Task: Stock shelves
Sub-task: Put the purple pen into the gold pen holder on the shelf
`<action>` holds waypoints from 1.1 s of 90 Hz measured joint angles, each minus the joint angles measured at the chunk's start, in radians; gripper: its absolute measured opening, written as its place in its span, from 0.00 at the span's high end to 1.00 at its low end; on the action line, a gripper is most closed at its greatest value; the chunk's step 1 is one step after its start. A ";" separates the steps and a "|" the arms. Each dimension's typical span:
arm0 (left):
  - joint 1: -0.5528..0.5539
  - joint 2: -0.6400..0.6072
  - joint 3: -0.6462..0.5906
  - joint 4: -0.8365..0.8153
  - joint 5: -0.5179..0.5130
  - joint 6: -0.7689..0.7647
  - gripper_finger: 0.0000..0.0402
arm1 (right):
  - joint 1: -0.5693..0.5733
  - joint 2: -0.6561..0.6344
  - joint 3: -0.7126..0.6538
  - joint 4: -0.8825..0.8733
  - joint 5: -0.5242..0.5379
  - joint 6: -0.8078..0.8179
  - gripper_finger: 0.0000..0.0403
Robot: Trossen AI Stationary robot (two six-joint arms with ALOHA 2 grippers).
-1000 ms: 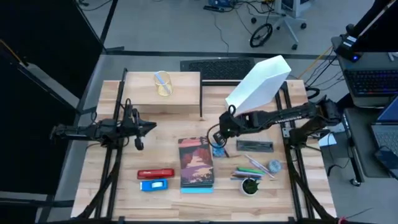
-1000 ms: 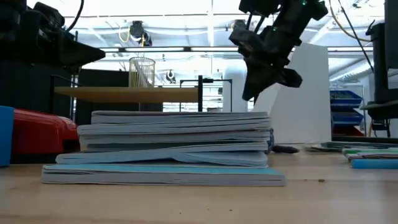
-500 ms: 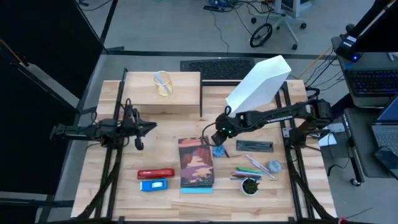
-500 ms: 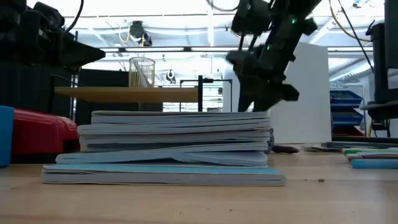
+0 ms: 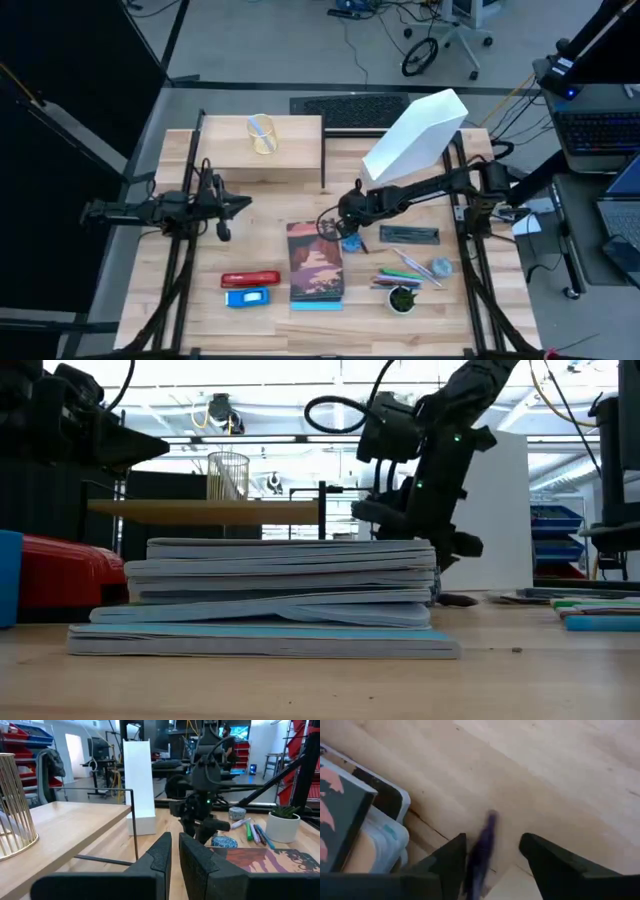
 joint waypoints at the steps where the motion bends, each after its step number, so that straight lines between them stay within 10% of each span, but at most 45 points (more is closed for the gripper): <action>1: 0.000 0.000 0.000 0.000 0.000 0.000 0.94 | 0.000 0.000 0.000 -0.001 0.000 -0.004 0.59; 33: 0.000 0.000 0.000 0.000 0.000 0.001 0.94 | 0.012 0.048 0.003 0.003 0.019 -0.039 0.96; 99: 0.000 0.000 0.000 0.000 0.000 0.004 0.94 | -0.006 -0.128 -0.004 0.008 -0.004 -0.085 0.99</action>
